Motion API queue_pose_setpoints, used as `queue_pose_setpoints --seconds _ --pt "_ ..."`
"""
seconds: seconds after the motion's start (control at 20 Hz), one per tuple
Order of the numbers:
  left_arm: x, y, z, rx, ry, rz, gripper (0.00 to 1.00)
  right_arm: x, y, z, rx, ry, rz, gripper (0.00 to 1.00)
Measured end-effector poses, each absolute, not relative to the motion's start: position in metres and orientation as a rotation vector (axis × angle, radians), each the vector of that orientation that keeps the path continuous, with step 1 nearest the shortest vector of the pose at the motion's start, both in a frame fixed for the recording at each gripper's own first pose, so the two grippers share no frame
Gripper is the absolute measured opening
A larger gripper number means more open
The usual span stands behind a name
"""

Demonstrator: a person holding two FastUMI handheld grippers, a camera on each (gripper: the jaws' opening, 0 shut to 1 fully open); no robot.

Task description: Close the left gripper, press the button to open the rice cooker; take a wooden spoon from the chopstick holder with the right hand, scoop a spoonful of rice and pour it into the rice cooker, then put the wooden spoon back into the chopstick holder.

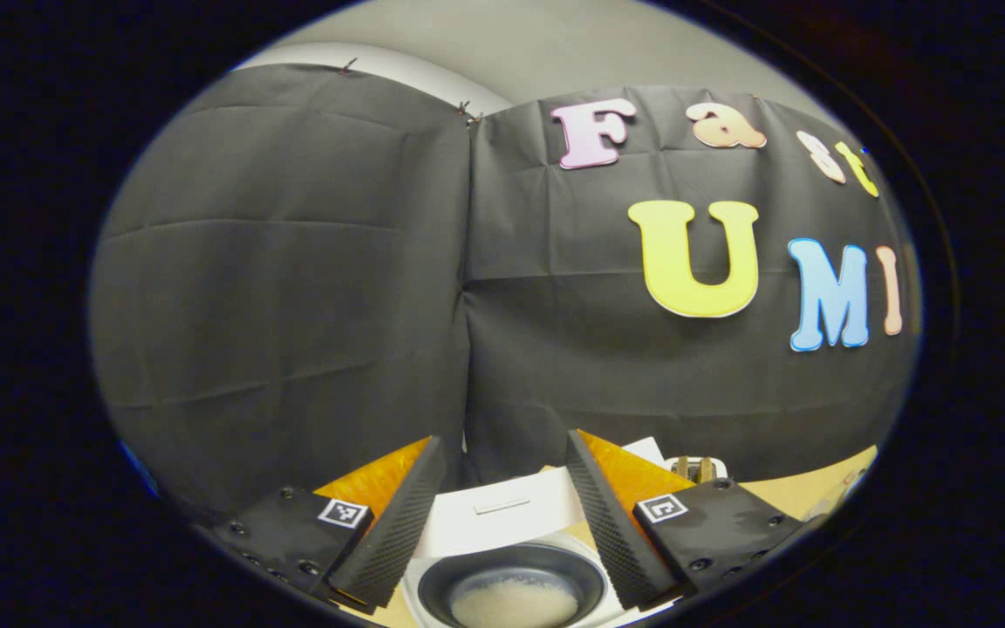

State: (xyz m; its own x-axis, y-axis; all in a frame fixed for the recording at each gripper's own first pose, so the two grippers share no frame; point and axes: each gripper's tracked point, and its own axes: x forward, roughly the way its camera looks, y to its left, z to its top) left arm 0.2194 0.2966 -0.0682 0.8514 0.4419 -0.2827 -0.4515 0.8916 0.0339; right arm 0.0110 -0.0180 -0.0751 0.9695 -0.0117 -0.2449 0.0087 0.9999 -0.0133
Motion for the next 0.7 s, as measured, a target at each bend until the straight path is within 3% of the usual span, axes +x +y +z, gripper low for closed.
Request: queue_pose_setpoints --seconds 0.7 --pt "0.148 0.216 -0.149 -0.067 0.429 0.459 0.96 -0.005 -0.054 -0.078 -0.025 0.243 0.026 0.97"
